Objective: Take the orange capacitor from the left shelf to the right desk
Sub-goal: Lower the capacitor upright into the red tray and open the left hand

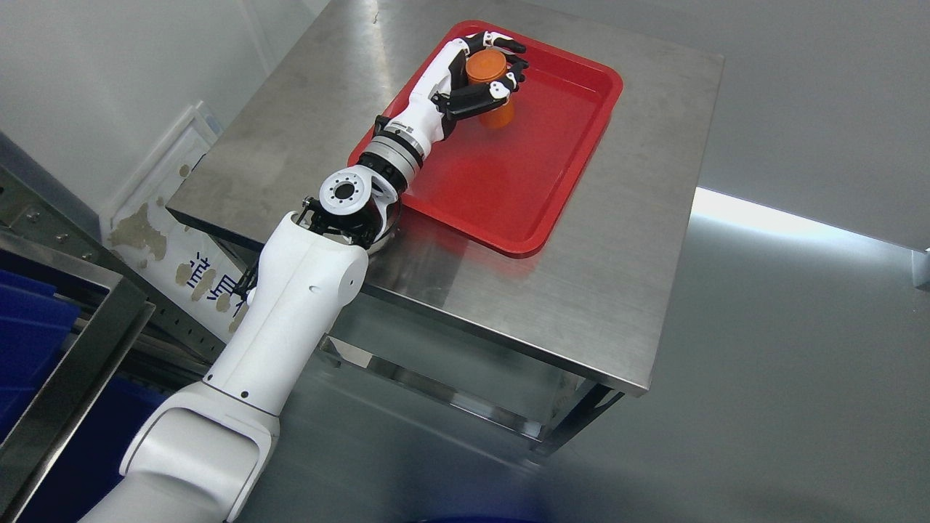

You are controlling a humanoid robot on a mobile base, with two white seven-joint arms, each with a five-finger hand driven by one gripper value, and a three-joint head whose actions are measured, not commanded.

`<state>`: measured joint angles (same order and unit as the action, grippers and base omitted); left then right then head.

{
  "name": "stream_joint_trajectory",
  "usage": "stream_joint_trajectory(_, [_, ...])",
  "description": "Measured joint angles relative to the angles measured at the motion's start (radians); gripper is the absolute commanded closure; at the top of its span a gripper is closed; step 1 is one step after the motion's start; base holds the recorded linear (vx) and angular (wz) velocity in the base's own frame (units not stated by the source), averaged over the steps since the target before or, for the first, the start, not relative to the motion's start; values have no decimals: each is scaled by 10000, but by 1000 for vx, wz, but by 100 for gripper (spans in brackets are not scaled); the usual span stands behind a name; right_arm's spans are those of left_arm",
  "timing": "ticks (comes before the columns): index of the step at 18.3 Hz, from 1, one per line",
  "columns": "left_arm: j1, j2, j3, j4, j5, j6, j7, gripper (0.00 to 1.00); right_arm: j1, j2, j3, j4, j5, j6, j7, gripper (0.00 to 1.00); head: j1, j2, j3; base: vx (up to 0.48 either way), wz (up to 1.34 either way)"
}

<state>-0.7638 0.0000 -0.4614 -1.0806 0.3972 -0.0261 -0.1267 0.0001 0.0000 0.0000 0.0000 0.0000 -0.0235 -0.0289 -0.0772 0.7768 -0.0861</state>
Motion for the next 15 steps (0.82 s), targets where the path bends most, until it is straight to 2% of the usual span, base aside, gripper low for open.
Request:
stream_joint_trajectory(2, [-23,0,14,230,0,11,0,90,0,0,0,0,0,2,0,0,0,0,0,0,0])
stream_joint_trajectory(6, [-41,0,35,596,-10,24,-1,68,0,0,0,0,0,13,0,0,0,0,0,0,0])
stream_joint_trajectory(9, [-47,0,42,771,-14,158,-83,48,-1,0,0,0,0,40,0,0,0,0,0,0,0])
stream_joint_trajectory(12, [-57,0,1,904,-22,276,-250,13,0,0,0,0,0,59,0,0,0,0,0,0,0])
stream_joint_trajectory(13, [-76,0,-24,927,-24,292,-276,8,0,0,0,0,0,43,0,0,0,0,0,0,0])
stream_joint_trajectory(15, [-107,0,-34,912,-25,344,-378,4,-1,0,0,0,0,26,0,0,0,0,0,0,0])
